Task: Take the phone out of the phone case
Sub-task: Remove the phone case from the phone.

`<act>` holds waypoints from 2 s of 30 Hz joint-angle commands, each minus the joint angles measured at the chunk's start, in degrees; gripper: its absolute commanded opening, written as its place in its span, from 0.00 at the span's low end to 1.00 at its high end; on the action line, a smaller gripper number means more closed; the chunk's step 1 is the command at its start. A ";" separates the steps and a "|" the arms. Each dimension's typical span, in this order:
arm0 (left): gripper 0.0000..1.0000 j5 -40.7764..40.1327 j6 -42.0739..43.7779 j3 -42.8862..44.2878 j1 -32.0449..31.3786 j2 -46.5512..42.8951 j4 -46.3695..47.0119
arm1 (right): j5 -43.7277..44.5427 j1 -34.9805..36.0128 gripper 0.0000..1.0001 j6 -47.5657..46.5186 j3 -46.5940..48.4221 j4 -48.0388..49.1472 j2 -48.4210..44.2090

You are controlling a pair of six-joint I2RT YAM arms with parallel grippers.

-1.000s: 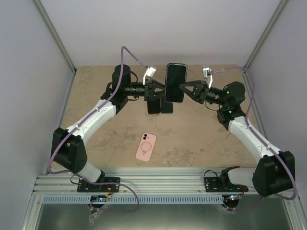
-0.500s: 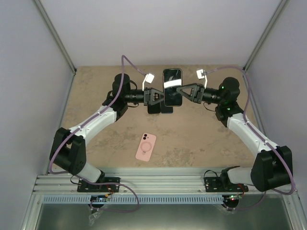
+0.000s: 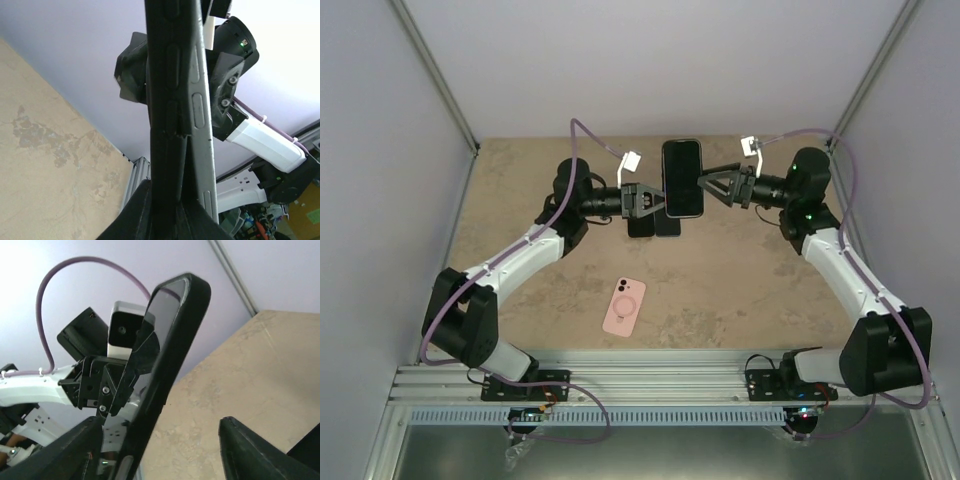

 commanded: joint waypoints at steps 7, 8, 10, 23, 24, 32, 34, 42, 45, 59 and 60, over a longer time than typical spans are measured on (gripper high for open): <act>0.00 -7.09 -5.90 -0.03 2.68 -0.96 -0.27 | 10.18 -0.72 0.88 -25.14 8.66 -17.83 -3.58; 0.00 -8.23 -5.62 0.52 2.73 -0.82 -2.68 | 11.22 -0.63 0.88 -27.46 9.27 -19.79 -3.86; 0.00 -10.54 -4.84 1.80 2.72 -0.39 -7.38 | 13.80 0.04 0.89 -32.27 10.15 -22.74 -4.43; 0.00 -14.12 -16.24 2.54 2.82 2.09 -9.15 | 37.88 14.79 0.82 -61.39 13.14 -32.90 -4.37; 0.00 -14.07 -17.50 2.29 2.81 2.32 -8.61 | 40.87 15.97 0.80 -63.50 13.15 -32.99 -4.03; 0.00 -13.14 -22.45 1.88 2.85 3.79 -6.40 | 54.35 24.01 0.65 -75.98 11.45 -32.04 -2.13; 0.00 -12.92 -22.73 1.96 2.87 3.97 -6.23 | 56.61 25.17 0.62 -77.83 10.95 -31.54 -1.86; 0.00 -13.09 -22.99 1.62 2.83 4.16 -6.22 | 61.76 28.56 0.57 -82.67 8.58 -30.05 -1.09; 0.00 -13.18 -22.59 1.72 2.89 4.09 -6.55 | 62.81 29.22 0.57 -83.41 7.80 -29.80 -0.78; 0.00 -13.52 -22.99 0.61 2.91 3.72 -6.41 | 76.84 31.53 0.42 -90.52 3.26 -18.06 1.55; 0.00 -13.51 -23.37 0.51 2.82 3.72 -6.17 | 78.20 32.03 0.41 -92.09 2.39 -15.88 1.78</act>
